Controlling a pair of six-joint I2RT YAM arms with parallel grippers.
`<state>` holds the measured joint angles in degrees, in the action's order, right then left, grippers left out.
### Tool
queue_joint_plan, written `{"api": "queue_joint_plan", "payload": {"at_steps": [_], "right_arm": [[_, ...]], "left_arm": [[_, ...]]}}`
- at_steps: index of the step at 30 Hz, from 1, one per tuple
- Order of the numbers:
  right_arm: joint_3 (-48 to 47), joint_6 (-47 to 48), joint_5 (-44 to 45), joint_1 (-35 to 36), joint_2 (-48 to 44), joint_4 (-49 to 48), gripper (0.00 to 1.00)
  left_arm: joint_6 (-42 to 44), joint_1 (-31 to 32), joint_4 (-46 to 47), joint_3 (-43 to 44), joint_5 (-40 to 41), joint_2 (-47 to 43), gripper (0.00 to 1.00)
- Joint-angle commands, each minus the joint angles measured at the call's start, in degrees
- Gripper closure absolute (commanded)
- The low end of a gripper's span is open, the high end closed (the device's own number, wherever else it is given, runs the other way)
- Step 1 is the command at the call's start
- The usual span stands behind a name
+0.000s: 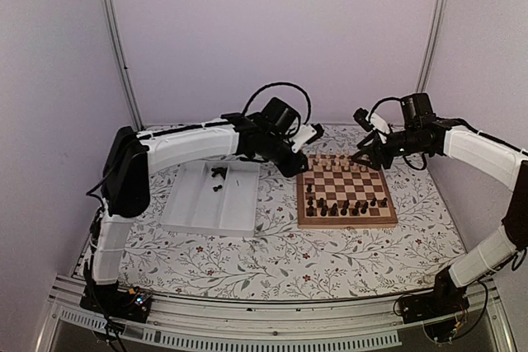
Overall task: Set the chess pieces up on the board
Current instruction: Pick up the chess piece from the chessboard.
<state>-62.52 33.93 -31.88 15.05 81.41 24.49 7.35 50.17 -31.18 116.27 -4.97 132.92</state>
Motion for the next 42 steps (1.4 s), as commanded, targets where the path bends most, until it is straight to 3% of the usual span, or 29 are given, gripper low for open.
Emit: {"api": "queue_joint_plan", "payload": {"at_steps": [1, 6, 10, 12, 20, 31, 42], "right_arm": [[-5.84, 0.27, -0.56, 3.36, 5.45, 3.43, 0.47], [-12.39, 0.26, -0.19, 7.12, 13.89, 6.14, 0.53], [-16.90, 0.40, 1.03, 9.67, 20.76, 8.24, 0.54], [-18.71, 0.52, 1.90, 10.87, 23.52, 9.04, 0.54], [-25.83, -0.18, 4.05, 13.30, 34.51, 12.80, 0.53], [-29.11, -1.70, 7.17, 14.49, 39.20, 12.84, 0.54], [-30.18, -1.46, 5.54, 14.52, 40.19, 14.22, 0.86]], "left_arm": [[3.03, -0.43, 3.78, -7.70, 3.74, -16.62, 0.64], [3.52, -1.74, 15.47, -28.75, 7.77, -32.61, 0.61], [1.84, -4.08, 29.13, -46.11, 12.27, -44.33, 0.51], [1.57, -4.58, 33.67, -50.01, 15.51, -47.48, 0.47], [1.51, -4.86, 33.01, -50.15, 15.46, -49.57, 0.45], [0.95, -4.50, 31.82, -49.41, 13.36, -49.13, 0.45], [1.25, -4.56, 31.35, -48.88, 12.93, -48.20, 0.45]]}}
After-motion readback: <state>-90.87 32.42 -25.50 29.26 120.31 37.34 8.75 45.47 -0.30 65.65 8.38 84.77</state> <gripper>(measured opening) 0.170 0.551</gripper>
